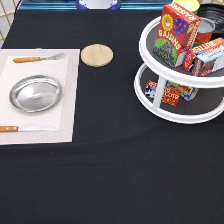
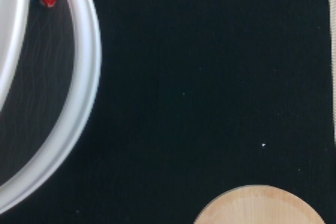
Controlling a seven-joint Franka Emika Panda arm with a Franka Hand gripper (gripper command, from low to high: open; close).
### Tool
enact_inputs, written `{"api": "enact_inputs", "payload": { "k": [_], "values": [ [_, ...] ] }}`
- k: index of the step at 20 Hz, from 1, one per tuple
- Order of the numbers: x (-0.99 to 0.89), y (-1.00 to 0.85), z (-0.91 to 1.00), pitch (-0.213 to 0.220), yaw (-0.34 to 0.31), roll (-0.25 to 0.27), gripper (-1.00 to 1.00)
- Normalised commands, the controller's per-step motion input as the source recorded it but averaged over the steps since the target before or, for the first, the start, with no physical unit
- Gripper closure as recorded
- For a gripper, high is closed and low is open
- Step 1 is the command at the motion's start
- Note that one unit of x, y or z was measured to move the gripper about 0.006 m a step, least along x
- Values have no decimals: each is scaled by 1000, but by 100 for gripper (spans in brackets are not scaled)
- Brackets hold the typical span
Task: Pick up the bowl from the lazy Susan and put bowl on the plate
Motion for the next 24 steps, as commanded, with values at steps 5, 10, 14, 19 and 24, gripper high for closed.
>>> {"api": "enact_inputs", "payload": {
  "k": [5,10,14,19,24],
  "values": [
    [299,281,131,14,16,26,-100],
    [622,339,286,70,-19,131,-100],
    [581,206,196,44,-81,228,-100],
    [412,102,57,11,-95,314,-100],
    [345,327,15,-46,-31,252,-100]
  ]
}}
